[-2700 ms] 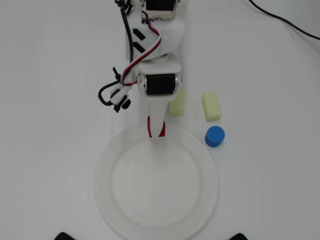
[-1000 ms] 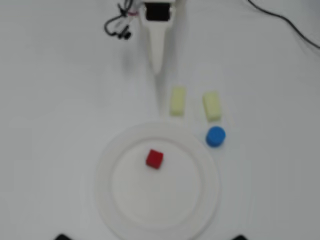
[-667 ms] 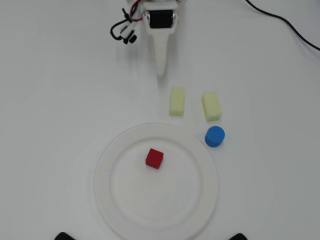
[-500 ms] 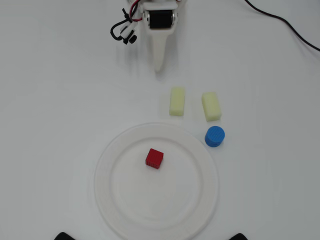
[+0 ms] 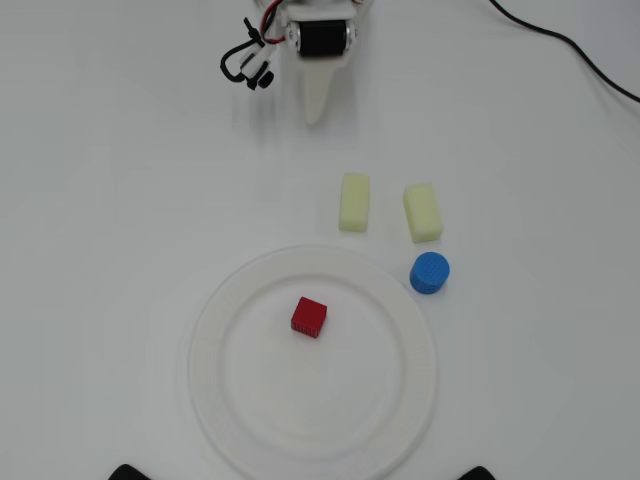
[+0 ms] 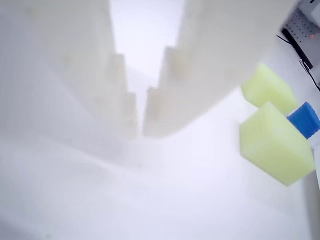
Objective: Grasp a red block and put it in the dish.
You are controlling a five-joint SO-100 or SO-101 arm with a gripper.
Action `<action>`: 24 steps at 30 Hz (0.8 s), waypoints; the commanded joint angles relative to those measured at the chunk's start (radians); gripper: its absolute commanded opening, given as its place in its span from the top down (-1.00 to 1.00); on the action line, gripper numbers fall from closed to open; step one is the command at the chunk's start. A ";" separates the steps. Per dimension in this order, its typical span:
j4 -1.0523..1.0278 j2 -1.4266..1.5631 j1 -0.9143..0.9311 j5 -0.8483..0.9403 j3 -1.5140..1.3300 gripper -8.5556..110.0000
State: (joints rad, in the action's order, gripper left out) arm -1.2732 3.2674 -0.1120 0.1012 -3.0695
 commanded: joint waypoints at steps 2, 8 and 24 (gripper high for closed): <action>0.009 0.184 -0.011 0.008 -0.121 0.85; 0.009 0.184 0.003 -0.029 -0.123 0.85; 0.009 0.184 -0.005 -0.002 -0.123 0.85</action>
State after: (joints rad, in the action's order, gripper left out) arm -1.2732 3.2674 -0.1120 0.0920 -3.0695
